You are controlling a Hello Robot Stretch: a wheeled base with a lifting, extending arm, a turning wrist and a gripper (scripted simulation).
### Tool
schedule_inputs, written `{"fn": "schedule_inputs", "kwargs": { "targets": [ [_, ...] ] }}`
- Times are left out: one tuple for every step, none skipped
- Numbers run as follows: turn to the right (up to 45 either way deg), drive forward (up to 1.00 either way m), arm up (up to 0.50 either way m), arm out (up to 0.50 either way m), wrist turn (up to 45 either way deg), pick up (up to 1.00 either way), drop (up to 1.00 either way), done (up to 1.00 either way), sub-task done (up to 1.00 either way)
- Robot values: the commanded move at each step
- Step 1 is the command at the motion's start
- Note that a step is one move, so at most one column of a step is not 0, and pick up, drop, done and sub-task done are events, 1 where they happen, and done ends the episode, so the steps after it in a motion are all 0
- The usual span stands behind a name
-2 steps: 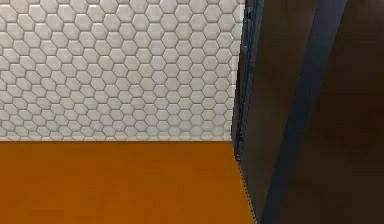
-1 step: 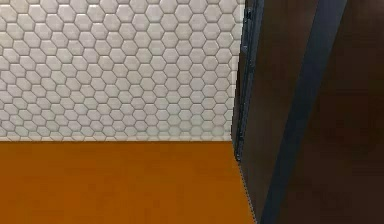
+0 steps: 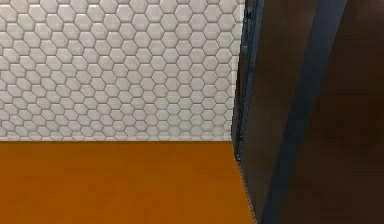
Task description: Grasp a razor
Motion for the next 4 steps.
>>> {"fn": "schedule_inputs", "kwargs": {
  "targets": [
    [0.0, 0.0, 0.0, 0.0, 45.0, 0.0, 0.0, 0.0, 0.0],
    [0.0, 0.0, 0.0, 0.0, 36.0, 0.0, 0.0, 0.0, 0.0],
    [0.0, 0.0, -0.14, 0.0, 0.0, 0.0, 0.0, 0.0, 0.0],
    [0.0, 0.0, 0.0, 0.0, 0.0, 1.0, 0.0, 0.0, 0.0]
  ]
}}
